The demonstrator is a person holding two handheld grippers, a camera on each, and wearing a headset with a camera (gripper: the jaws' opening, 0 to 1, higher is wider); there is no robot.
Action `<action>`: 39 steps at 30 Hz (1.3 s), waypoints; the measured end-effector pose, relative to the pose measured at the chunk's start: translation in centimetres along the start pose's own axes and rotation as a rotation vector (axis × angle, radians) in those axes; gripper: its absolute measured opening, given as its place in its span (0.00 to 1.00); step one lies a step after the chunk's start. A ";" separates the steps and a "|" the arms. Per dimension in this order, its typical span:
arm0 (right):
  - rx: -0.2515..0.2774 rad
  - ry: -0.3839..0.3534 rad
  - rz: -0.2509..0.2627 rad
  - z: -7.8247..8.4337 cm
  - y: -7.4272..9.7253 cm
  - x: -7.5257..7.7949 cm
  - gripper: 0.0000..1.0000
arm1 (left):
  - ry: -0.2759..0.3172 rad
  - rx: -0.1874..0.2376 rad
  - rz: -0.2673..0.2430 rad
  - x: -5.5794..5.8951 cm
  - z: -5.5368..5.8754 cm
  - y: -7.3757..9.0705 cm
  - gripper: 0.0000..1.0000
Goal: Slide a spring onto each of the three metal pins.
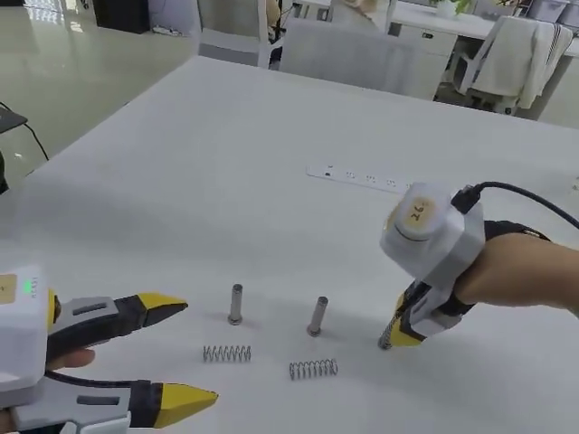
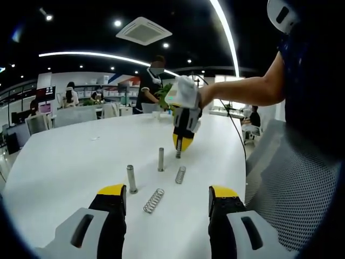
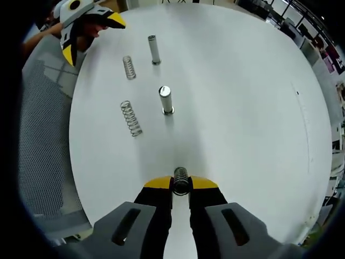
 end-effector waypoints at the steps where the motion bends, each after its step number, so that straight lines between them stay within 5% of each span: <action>1: 0.000 0.000 -0.001 0.0 -0.1 0.0 0.09 | 0.000 0.000 0.000 0.0 0.0 0.0 0.57; 24: 0.030 0.019 0.010 -0.2 0.3 -0.2 0.18 | 0.000 0.002 0.005 0.1 -0.1 0.0 0.56; 39: 0.073 0.117 0.008 -2.4 1.6 -2.1 0.22 | -0.004 0.003 0.008 0.2 -0.1 0.0 0.55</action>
Point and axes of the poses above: the centre of the closed fingertips' face, and the gripper's own axes: y roughly backward along the fingers, x roughly to its right, z roughly out of its underside, the point moved 10 cm from there along y, roughly backward along the fingers, and after that the axes turned 12 degrees about -z, right-handed, at the moved point
